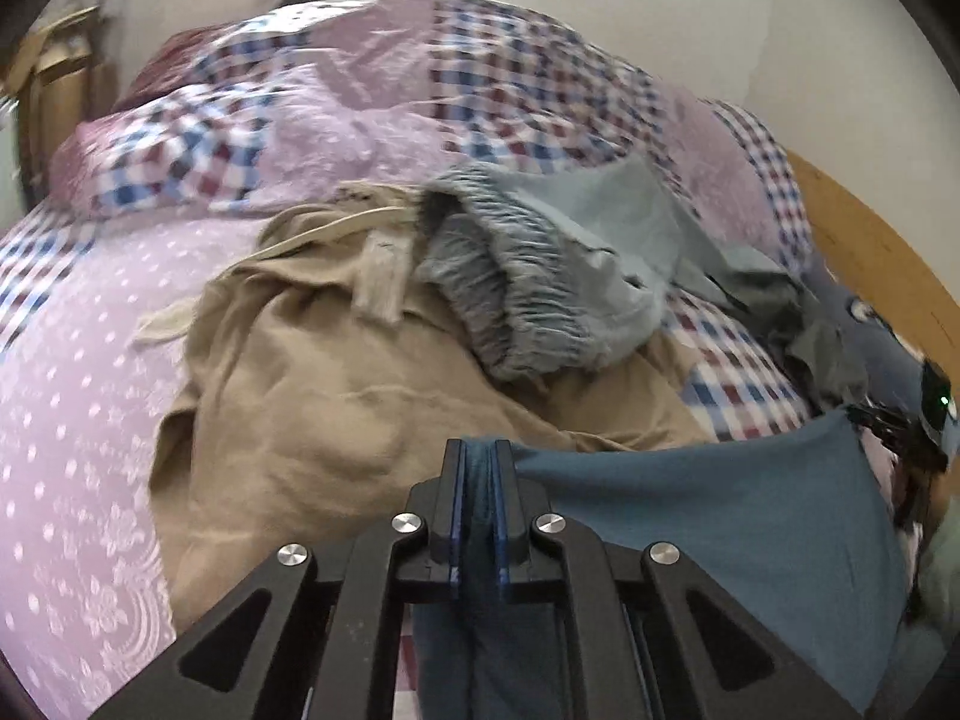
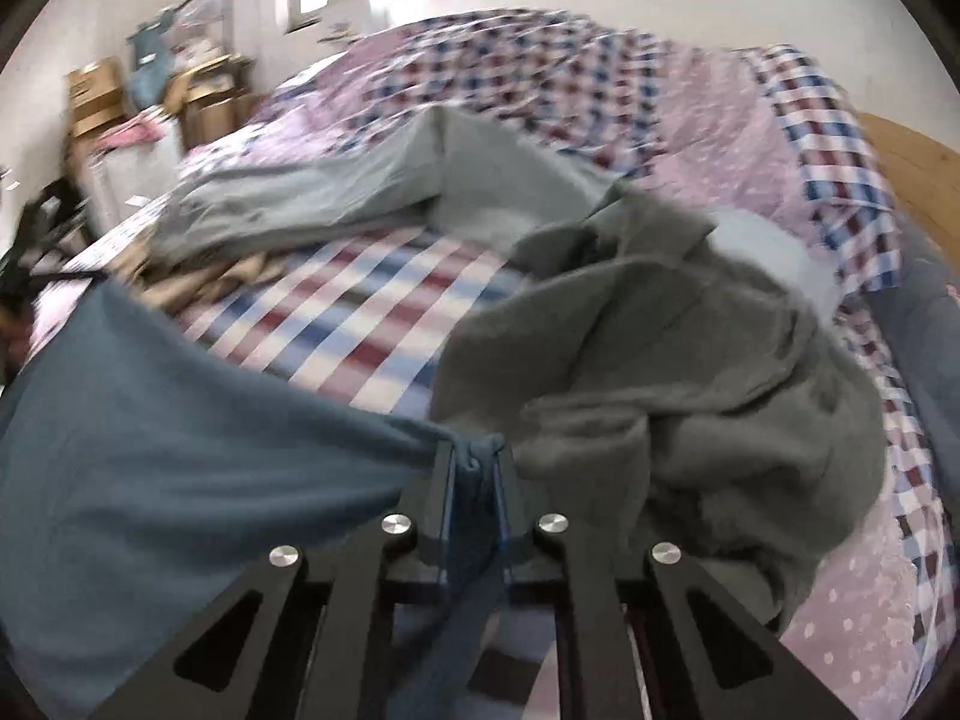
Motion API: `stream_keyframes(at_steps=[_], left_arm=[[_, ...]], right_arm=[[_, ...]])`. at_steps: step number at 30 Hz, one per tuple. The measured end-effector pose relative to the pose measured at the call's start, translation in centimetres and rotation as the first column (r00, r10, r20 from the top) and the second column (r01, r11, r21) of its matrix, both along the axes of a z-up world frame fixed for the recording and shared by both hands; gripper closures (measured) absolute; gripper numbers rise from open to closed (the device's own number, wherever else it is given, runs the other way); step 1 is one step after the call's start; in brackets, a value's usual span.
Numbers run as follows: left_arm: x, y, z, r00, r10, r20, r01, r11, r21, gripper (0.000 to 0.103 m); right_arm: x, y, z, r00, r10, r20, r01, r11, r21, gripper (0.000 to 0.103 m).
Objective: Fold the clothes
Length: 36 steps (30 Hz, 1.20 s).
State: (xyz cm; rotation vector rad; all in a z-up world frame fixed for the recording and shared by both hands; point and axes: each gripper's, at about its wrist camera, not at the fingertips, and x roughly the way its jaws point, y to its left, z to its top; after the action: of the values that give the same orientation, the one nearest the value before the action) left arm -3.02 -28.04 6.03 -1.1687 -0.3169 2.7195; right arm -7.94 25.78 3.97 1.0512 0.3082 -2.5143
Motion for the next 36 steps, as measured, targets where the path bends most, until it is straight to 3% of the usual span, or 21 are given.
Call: stream_keyframes(at_steps=[6,8,9,11,13,16,18,22,27,33,36], left_arm=[[-0.2,0.7,-1.1,0.998,0.059,0.029,-0.057,0.997,-0.053,0.094],[-0.3,1.1,-1.1,0.997,0.07,0.034,-0.068,0.995,-0.073,0.089],[-0.2,0.9,-0.9,0.996,0.079,0.032,-0.077,0.995,-0.07,0.086],[0.3,0.4,-0.4,0.993,0.113,0.025,-0.112,0.992,-0.058,0.07],[0.8,-0.1,0.2,0.989,0.148,0.017,-0.147,0.988,-0.046,0.042],[2.5,-1.6,1.3,0.977,0.212,0.004,-0.212,0.977,-0.022,0.03],[3.8,-2.5,2.0,0.968,0.252,0.006,-0.252,0.968,-0.013,0.029],[8.2,-3.6,3.4,0.951,0.307,-0.02,-0.307,0.951,0.026,0.025],[15.8,-3.4,3.9,0.935,0.353,-0.031,-0.346,0.928,0.141,0.025],[24.2,-2.4,3.6,0.916,0.401,0.007,-0.385,0.875,0.293,0.024],[27.4,-1.8,3.4,0.904,0.428,0.018,-0.403,0.835,0.374,0.017]], right_arm=[[-1.8,-2.2,-1.7,0.991,-0.133,-0.02,0.135,0.981,0.143,0.08],[-1.5,-1.8,-1.3,0.985,-0.166,-0.046,0.172,0.974,0.15,0.059],[-1.0,-1.3,-0.6,0.979,-0.192,-0.064,0.2,0.97,0.136,0.054],[0.1,-0.4,0.8,0.965,-0.244,-0.1,0.254,0.961,0.105,0.039],[1.1,0.6,2.1,0.946,-0.296,-0.134,0.307,0.949,0.073,0.028],[2.6,2.0,4.1,0.91,-0.373,-0.18,0.383,0.924,0.021,0.025],[3.8,2.8,5.3,0.887,-0.415,-0.205,0.421,0.907,-0.013,0.023],[7.6,0.6,5.5,0.911,-0.366,-0.188,0.366,0.93,-0.033,0.018],[12.5,-2.2,5.8,0.938,-0.303,-0.168,0.297,0.953,-0.06,0.014],[18.2,-5.4,6.1,0.964,-0.223,-0.147,0.211,0.973,-0.095,0.014],[21.3,-7.4,5.7,0.973,-0.171,-0.158,0.159,0.984,-0.084,0.014]])
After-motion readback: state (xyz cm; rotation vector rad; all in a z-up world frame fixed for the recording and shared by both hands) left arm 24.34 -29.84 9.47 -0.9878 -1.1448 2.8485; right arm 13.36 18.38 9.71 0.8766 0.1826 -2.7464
